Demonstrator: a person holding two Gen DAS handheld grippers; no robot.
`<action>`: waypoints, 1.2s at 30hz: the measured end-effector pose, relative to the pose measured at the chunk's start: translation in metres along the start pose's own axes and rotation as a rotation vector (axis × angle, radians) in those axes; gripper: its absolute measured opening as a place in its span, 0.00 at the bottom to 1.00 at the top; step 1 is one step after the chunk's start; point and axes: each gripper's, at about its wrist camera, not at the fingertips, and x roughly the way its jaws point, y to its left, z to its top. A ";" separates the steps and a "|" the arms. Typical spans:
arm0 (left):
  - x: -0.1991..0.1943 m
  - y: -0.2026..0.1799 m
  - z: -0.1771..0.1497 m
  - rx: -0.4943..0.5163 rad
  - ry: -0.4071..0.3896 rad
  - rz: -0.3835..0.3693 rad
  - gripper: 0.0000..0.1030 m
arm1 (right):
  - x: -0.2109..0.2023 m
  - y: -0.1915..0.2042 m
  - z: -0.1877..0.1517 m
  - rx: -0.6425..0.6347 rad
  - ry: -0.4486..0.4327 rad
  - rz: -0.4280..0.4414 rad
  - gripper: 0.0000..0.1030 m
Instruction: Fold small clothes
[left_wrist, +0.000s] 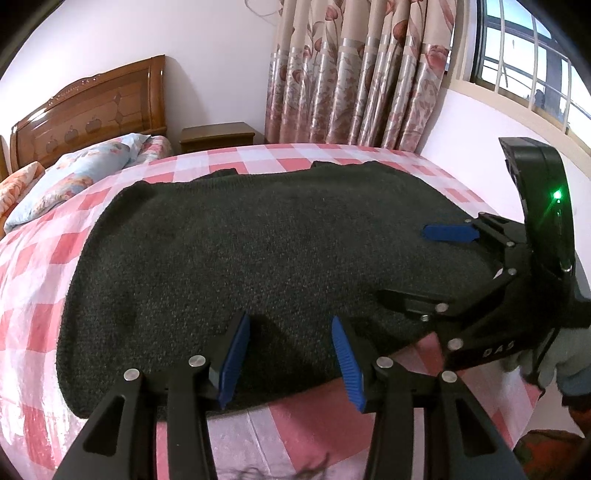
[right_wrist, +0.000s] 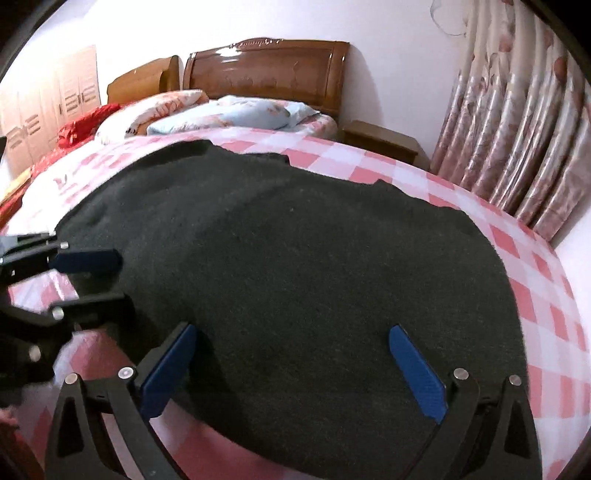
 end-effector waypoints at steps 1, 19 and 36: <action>0.000 0.000 0.000 -0.001 0.000 -0.002 0.46 | -0.001 -0.003 -0.001 -0.002 0.009 -0.005 1.00; 0.044 0.022 0.126 0.074 -0.004 0.167 0.49 | 0.040 -0.045 0.078 0.092 0.028 -0.027 1.00; 0.106 0.071 0.121 -0.037 0.105 0.140 0.50 | 0.080 -0.066 0.108 0.160 0.102 -0.012 1.00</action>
